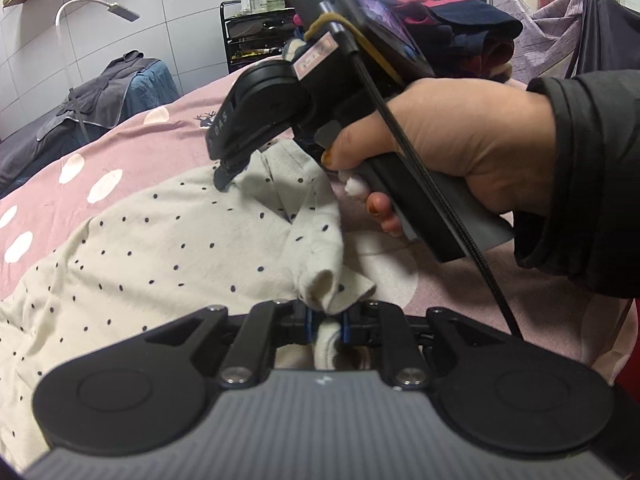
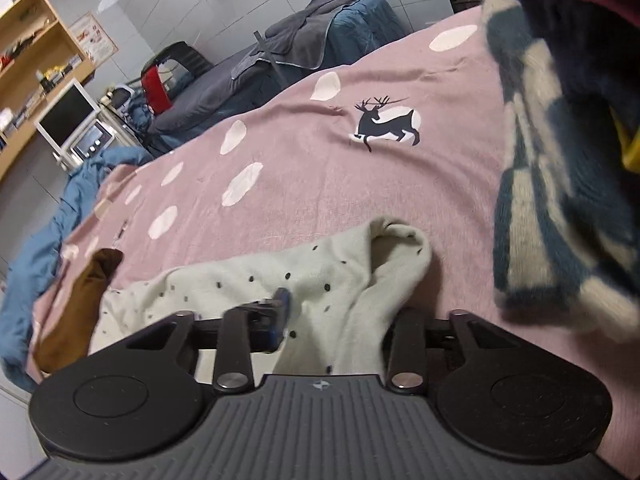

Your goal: Fold small clothes

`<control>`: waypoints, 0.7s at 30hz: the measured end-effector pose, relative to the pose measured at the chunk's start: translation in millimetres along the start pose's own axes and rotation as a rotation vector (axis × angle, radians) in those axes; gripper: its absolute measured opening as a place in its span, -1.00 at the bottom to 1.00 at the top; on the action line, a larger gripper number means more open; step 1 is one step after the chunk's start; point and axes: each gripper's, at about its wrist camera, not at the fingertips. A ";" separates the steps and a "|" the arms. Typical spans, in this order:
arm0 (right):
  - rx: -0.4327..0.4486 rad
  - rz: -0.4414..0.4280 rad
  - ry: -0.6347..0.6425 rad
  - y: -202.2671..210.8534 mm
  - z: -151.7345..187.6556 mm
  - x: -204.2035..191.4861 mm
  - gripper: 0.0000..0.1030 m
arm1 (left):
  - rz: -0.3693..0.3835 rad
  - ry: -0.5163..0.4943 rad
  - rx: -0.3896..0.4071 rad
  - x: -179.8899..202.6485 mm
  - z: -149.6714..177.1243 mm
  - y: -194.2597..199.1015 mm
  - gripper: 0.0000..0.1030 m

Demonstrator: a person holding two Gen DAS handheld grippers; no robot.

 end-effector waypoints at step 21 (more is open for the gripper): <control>-0.025 -0.007 0.121 10.1 -11.1 -29.4 -0.66 | 0.081 0.193 0.059 -39.1 13.0 26.0 -0.82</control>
Point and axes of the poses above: each gripper's, at about its wrist camera, not at the fingertips, and y roughly against the way its jaws point, x to its right, z to its underside, and after that the axes turned 8 degrees about -y, right-handed
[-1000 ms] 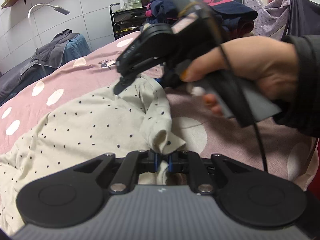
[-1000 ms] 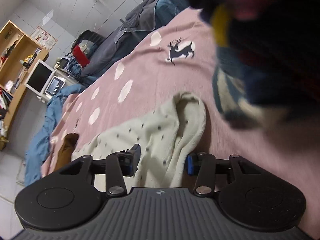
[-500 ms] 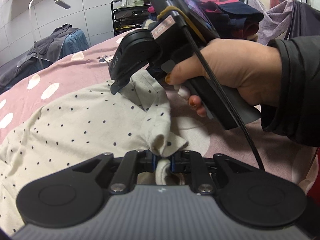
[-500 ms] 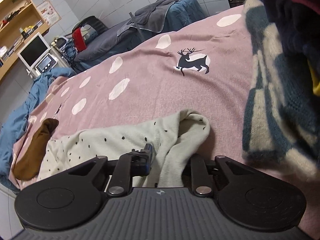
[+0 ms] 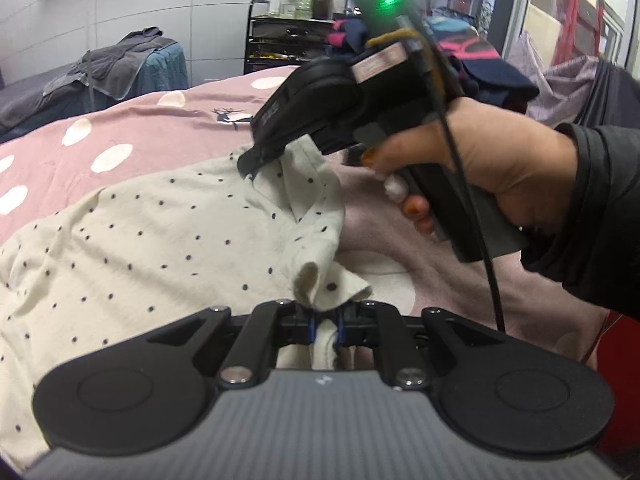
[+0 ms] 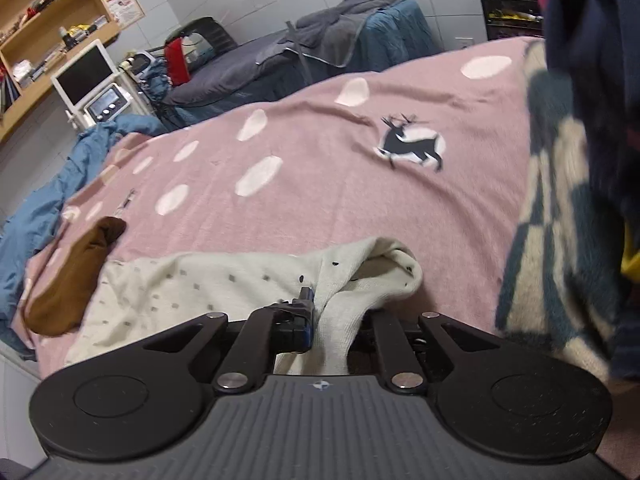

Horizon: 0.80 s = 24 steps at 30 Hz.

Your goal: Fold small clothes

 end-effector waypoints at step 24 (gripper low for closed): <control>-0.188 -0.328 -0.036 -72.2 -16.2 -161.4 -0.68 | -0.280 0.410 0.086 -144.0 86.8 123.5 -0.82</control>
Point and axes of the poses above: each gripper's, at about its wrist camera, not at the fingertips, and y roughly against the way its jaws point, x to its right, z to its underside, and after that the axes turned 8 degrees about -y, right-handed
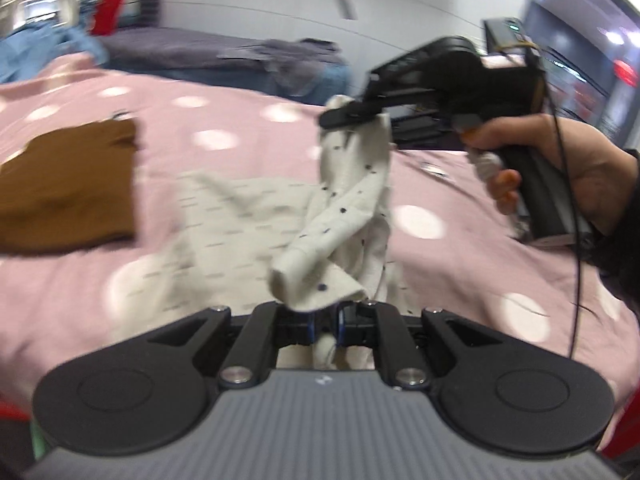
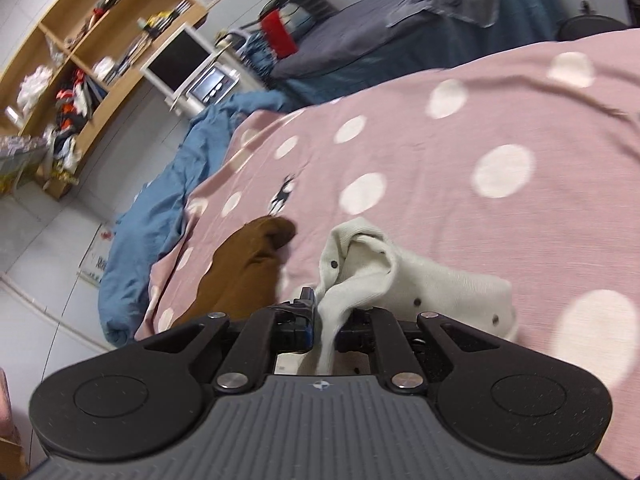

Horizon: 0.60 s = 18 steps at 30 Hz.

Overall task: Fold small clothes
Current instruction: 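Lift and fold the cream garment with both grippers, then open the left gripper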

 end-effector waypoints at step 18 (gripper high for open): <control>-0.107 -0.018 0.016 -92.6 17.0 -16.1 -0.05 | -0.163 0.086 -0.047 -60.8 35.7 12.4 -0.82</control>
Point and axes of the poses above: each gripper's, at about its wrist camera, not at the fingertips, and y roughly against the way its jaws point, x to its right, z to its underside, and after that the axes turned 8 degrees about -y, right-handed
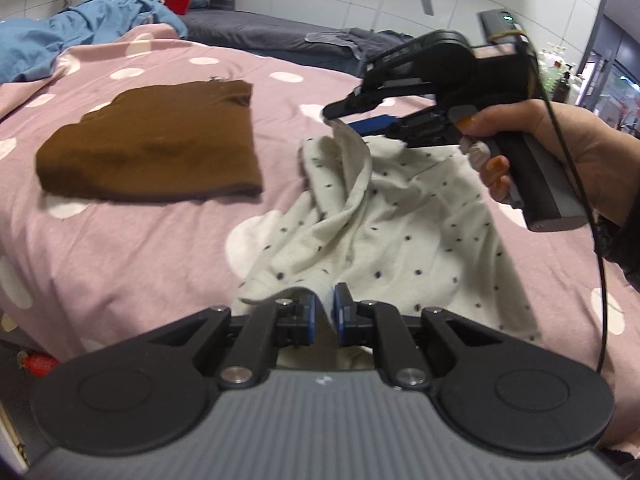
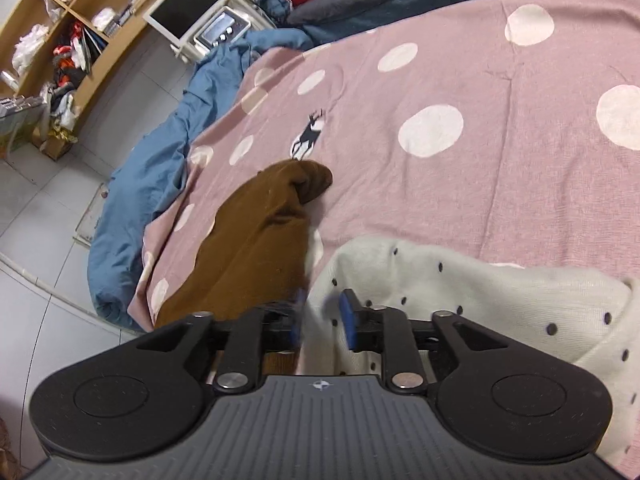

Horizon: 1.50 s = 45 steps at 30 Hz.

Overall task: Fold small clothes
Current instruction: 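Lift and fold the cream garment with both grippers, then open the left gripper, then move both open grippers to the folded cream garment's edge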

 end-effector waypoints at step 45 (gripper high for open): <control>0.051 0.249 0.415 97.3 126.5 34.2 1.00 | -0.131 0.054 -0.041 -45.6 -11.9 -31.7 0.10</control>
Point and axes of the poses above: each gripper's, at about its wrist camera, not at the fingertips, and y roughly against the way its jaws point, x to its right, z to its underside, and after that the axes turned 8 degrees about -y, right-handed
